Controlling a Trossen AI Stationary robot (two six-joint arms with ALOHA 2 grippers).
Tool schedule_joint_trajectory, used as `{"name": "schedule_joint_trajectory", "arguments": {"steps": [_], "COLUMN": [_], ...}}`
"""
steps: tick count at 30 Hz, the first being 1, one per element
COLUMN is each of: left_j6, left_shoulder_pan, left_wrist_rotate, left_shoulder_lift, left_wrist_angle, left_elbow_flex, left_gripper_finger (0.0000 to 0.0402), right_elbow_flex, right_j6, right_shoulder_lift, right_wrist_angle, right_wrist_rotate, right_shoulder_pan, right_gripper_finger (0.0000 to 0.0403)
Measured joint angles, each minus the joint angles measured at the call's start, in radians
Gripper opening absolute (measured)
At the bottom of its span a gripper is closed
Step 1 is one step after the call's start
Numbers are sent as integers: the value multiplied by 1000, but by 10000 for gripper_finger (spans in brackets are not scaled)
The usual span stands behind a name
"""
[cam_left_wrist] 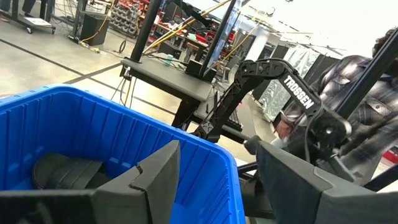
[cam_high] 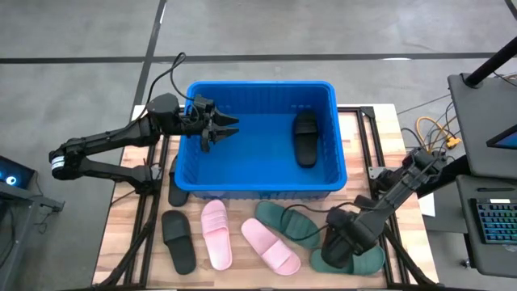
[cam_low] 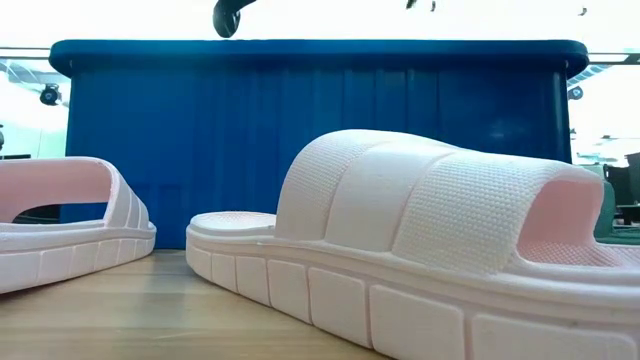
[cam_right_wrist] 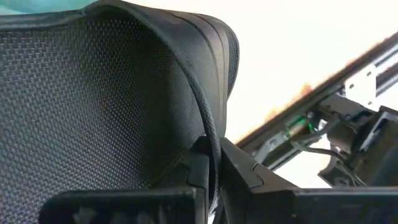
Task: Pick and place slides into bin
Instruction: Put the black slide into the blue bin
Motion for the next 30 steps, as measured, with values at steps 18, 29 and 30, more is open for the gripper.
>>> {"name": "schedule_joint_trajectory", "arguments": {"steps": [18, 29, 30], "left_j6": [-7, -8, -8], "left_shoulder_pan": [0, 0, 0], "left_wrist_rotate": [0, 0, 0], "left_shoulder_lift": [0, 0, 0], "left_wrist_angle": [0, 0, 0], "left_elbow_flex": [0, 0, 0], "left_gripper_finger": [196, 196, 196], "right_elbow_flex": [383, 574, 590], "right_j6": [-212, -402, -426], "right_shoulder_lift": [-2, -2, -2], "right_wrist_angle": [4, 23, 28], "right_wrist_rotate": [211, 378, 390], "right_shoulder_pan": [-1, -35, -39], "right_gripper_finger": [13, 13, 13]}}
